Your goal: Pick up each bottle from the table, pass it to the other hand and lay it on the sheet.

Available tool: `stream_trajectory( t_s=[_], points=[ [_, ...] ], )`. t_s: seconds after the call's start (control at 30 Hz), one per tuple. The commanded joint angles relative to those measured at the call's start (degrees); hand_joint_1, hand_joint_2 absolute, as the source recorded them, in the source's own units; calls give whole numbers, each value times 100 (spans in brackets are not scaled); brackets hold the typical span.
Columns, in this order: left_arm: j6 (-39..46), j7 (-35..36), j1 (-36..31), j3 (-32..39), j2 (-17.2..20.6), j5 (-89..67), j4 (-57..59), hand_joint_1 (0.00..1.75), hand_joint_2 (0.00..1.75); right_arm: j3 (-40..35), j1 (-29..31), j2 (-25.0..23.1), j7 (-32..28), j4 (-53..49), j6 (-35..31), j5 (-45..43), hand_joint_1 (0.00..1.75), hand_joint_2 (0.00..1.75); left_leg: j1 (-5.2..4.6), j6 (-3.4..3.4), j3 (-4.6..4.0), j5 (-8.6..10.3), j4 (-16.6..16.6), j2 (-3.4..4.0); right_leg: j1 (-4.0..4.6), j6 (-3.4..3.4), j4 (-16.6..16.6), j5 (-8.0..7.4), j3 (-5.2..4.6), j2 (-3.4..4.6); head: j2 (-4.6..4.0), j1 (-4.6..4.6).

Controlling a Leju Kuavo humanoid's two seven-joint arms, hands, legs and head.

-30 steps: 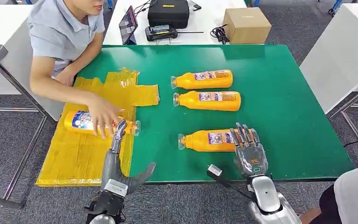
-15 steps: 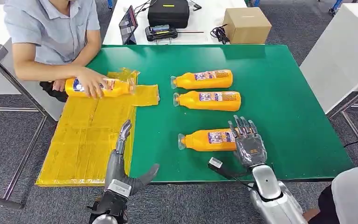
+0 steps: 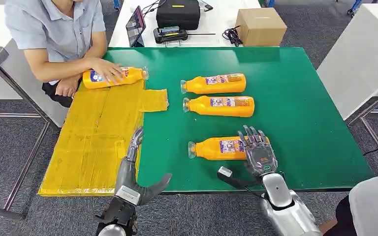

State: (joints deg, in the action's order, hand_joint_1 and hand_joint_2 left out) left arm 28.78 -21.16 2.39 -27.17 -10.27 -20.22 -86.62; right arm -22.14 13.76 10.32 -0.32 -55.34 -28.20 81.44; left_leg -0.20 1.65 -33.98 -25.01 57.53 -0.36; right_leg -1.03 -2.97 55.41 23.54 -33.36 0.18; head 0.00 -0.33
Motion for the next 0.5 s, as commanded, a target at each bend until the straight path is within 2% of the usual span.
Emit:
stream_trajectory(
  t_s=[0.03,0.5],
  points=[
    [-75,50,-116,-91,179,131,278,0,175,-382,379,192,498,805,-242,649,0,175,1,-6,15,-1,-6,2,2,8,-6,1,15,-1,0,2],
    [-67,47,-139,-114,180,129,351,0,175,-165,350,36,140,1058,-99,133,0,175,4,-6,21,-2,-5,5,5,11,-7,2,22,0,0,2]
  ],
)
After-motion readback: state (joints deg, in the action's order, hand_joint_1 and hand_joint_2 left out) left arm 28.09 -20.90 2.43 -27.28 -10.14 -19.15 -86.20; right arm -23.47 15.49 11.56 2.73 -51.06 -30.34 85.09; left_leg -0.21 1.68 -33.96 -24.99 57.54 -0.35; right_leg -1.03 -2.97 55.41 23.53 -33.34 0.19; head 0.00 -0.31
